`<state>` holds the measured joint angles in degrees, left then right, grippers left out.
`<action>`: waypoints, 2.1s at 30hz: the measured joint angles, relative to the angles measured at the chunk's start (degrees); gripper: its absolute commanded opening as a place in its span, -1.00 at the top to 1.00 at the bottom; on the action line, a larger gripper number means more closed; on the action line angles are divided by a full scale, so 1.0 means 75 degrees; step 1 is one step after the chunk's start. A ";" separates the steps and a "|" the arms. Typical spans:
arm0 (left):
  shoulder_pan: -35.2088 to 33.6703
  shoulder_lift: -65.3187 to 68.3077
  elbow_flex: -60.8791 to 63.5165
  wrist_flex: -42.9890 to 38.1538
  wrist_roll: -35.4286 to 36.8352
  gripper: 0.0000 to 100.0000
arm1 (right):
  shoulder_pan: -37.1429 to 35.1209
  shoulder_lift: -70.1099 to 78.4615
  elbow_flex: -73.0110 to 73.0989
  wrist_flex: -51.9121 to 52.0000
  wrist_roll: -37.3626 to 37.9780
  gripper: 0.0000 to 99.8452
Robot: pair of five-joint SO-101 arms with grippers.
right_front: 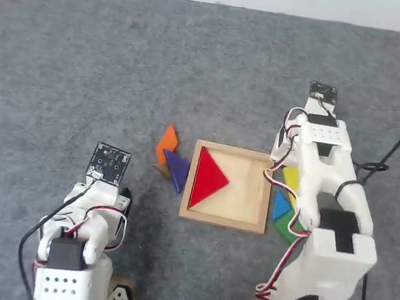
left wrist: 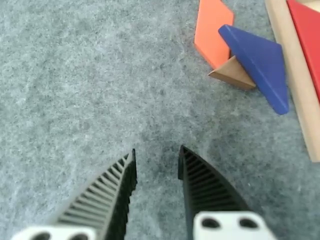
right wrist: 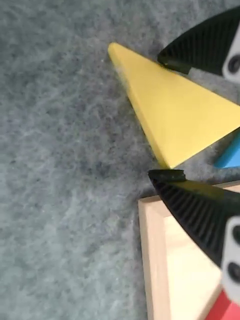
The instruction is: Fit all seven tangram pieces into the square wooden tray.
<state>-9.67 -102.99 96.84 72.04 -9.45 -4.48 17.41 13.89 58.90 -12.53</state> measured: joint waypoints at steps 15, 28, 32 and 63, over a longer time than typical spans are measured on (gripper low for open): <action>0.0000 0.0000 0.0000 0.0000 0.0000 0.73 | -0.0023 0.0410 -0.0305 0.0762 0.0000 0.38; 0.0000 0.0000 0.0000 0.0000 0.0000 0.73 | 0.0035 0.0457 -0.0445 0.1067 0.0246 0.43; 0.0000 0.0000 0.0000 0.0000 0.0000 0.73 | 0.0012 0.0434 -0.0481 0.1371 0.0375 0.30; 0.0000 0.0000 0.0000 0.0000 0.0000 0.73 | -0.0035 0.0105 0.0352 0.1430 0.1032 0.43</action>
<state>-9.67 -102.99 96.84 72.04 -9.45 -4.75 18.20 16.53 69.63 -4.79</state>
